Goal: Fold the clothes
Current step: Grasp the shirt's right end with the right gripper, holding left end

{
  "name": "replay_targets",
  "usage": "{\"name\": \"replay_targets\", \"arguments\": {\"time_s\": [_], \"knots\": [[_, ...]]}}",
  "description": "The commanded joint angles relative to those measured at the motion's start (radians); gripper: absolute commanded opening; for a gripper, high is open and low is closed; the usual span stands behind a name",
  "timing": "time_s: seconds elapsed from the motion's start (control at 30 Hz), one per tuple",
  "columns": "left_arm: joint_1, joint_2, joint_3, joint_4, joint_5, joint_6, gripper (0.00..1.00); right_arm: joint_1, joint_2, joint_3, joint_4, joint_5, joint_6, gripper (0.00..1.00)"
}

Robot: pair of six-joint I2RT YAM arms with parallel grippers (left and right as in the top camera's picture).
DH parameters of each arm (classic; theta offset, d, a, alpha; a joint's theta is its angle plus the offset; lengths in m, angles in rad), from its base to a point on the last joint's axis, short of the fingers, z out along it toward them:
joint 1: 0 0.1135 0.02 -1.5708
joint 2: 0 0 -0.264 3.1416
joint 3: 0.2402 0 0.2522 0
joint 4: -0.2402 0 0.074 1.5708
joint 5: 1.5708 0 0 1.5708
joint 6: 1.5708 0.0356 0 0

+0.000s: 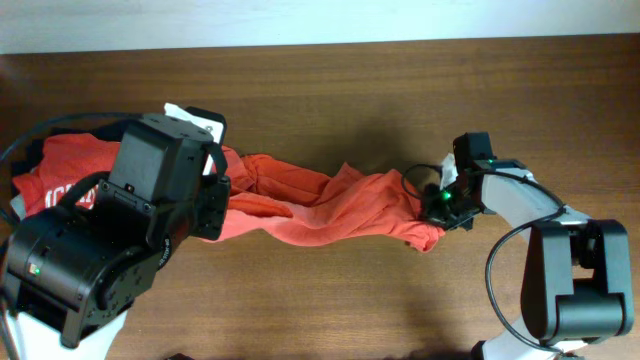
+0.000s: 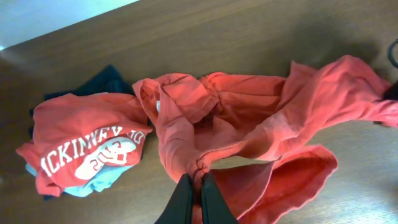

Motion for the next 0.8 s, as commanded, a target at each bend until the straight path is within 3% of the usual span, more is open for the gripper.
{"name": "replay_targets", "arguments": {"time_s": [0.0,0.17,0.23,0.27,0.3,0.47,0.53,0.57,0.77], "knots": [[0.003,-0.011,0.010,-0.008,-0.034,0.006,0.00,0.003,-0.006,-0.010,-0.074,0.297,0.135,0.14],[0.003,-0.011,0.010,-0.016,-0.057,0.005,0.00,0.003,-0.008,-0.010,-0.127,0.403,0.240,0.21],[0.003,-0.011,0.010,-0.024,-0.060,0.005,0.00,0.003,-0.009,-0.010,-0.134,0.404,0.260,0.31],[0.003,-0.011,0.010,-0.030,-0.060,0.005,0.00,0.003,-0.010,-0.010,-0.134,0.402,0.277,0.42],[0.003,-0.011,0.010,-0.034,-0.061,0.005,0.00,0.003,-0.012,-0.010,-0.127,0.388,0.277,0.46],[0.003,-0.011,0.010,-0.041,-0.061,0.006,0.01,0.003,-0.081,-0.008,0.034,0.109,-0.023,0.62],[0.003,-0.011,0.010,-0.041,-0.061,0.006,0.01,0.003,-0.114,-0.008,0.095,0.014,-0.080,0.79],[0.003,-0.011,0.010,-0.039,-0.061,0.006,0.01,0.003,-0.123,-0.008,0.129,-0.011,-0.088,0.83],[0.003,-0.011,0.010,-0.032,-0.060,0.006,0.01,0.005,-0.085,-0.008,0.301,-0.080,-0.087,0.84]]}}
